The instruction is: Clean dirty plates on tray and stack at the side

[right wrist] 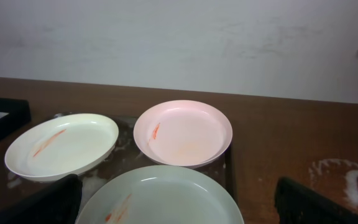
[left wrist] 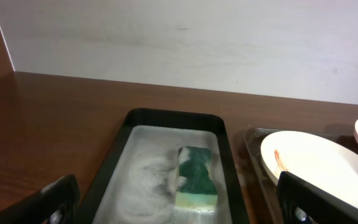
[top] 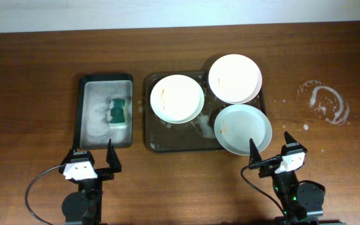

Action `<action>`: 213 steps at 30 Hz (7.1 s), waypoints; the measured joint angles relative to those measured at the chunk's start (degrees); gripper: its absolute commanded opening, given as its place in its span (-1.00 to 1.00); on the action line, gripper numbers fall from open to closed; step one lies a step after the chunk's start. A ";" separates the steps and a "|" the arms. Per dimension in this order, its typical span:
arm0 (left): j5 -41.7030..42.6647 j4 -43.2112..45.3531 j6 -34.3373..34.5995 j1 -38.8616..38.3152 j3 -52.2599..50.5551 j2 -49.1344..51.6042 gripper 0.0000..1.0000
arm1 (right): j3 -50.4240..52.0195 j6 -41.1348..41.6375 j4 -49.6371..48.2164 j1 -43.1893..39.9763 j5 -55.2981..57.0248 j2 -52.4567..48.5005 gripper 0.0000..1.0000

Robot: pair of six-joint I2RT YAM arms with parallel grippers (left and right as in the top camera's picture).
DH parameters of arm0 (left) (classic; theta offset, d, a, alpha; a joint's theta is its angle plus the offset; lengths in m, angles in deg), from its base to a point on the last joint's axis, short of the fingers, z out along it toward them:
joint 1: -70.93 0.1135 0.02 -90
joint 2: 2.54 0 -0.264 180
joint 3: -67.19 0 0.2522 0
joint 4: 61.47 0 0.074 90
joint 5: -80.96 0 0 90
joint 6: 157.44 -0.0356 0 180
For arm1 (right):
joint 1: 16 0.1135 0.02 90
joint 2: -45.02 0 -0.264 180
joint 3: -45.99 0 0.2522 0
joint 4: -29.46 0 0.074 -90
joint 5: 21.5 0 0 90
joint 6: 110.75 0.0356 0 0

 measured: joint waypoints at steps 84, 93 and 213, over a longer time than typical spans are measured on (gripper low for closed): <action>0.00 0.00 0.00 0.00 0.00 0.00 0.98 | 0.00 0.02 0.00 0.00 0.00 0.00 0.97; 0.00 0.00 0.00 0.00 0.00 0.00 0.98 | 0.00 0.00 0.00 0.00 0.00 0.00 0.97; 9.70 -52.85 3.15 6.95 80.26 94.27 0.98 | -91.54 28.76 34.29 16.96 -3.23 -125.13 -0.46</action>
